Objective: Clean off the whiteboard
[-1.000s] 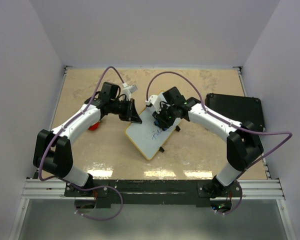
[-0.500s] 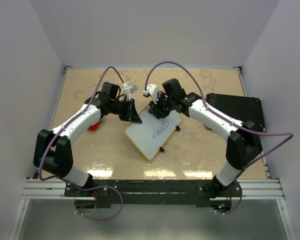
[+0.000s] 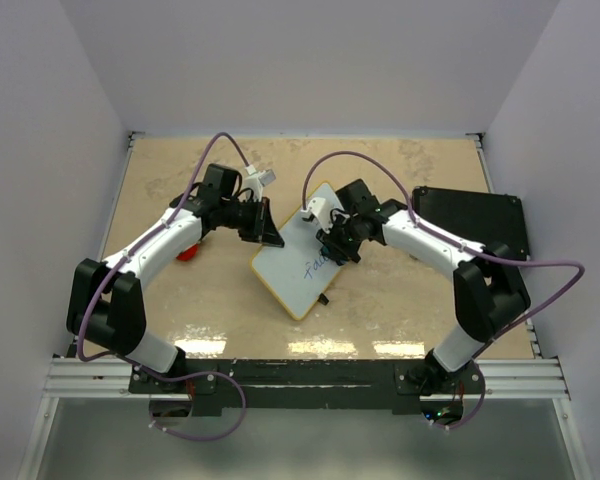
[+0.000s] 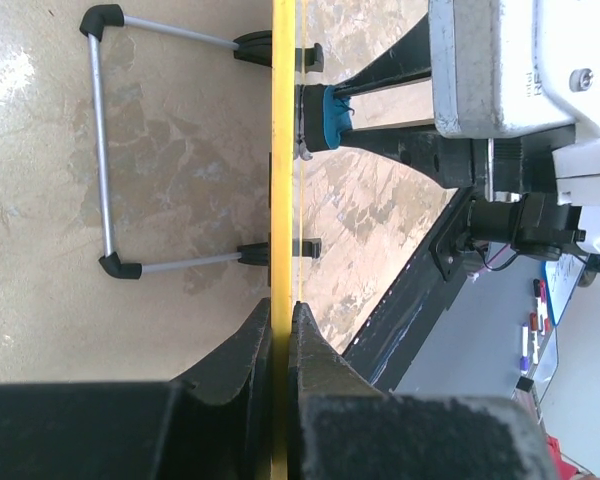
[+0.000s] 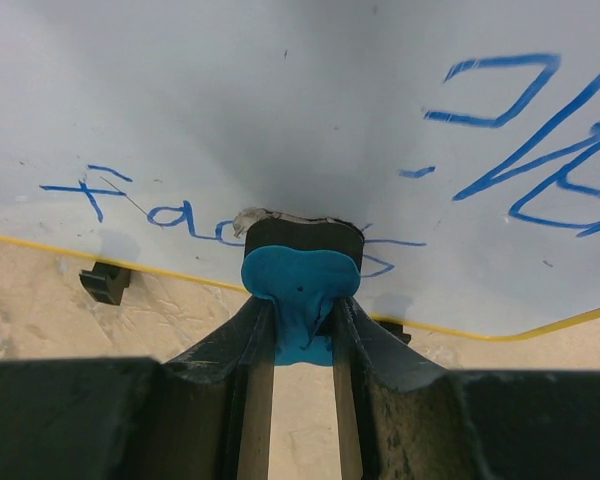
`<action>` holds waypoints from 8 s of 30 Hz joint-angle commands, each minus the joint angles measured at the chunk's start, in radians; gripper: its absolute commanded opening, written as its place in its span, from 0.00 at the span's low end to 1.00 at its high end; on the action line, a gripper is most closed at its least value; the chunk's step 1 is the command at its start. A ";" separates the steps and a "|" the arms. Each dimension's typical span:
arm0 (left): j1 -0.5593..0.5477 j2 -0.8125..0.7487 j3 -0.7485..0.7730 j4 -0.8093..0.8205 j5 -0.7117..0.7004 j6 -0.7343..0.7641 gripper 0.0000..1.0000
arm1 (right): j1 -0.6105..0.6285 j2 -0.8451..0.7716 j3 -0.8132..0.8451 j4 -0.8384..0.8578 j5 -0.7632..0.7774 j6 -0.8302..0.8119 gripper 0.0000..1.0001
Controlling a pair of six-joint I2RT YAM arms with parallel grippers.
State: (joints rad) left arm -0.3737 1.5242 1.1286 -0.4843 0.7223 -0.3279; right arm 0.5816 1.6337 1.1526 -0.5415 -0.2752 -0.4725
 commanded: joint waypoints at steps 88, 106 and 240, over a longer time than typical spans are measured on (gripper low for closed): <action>-0.007 0.031 0.048 0.012 -0.043 0.056 0.00 | -0.148 0.218 0.521 -0.160 -0.182 -0.114 0.00; -0.007 0.045 0.056 0.016 -0.050 0.043 0.00 | -0.103 0.061 0.111 -0.005 -0.088 -0.098 0.00; -0.007 0.034 0.023 0.013 -0.070 0.052 0.00 | 0.258 -0.067 0.013 0.104 0.145 0.359 0.00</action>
State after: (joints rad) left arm -0.3763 1.5581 1.1667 -0.5053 0.7181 -0.2947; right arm 0.8421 1.5940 1.1076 -0.5476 -0.1406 -0.1520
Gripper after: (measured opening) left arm 0.085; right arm 0.269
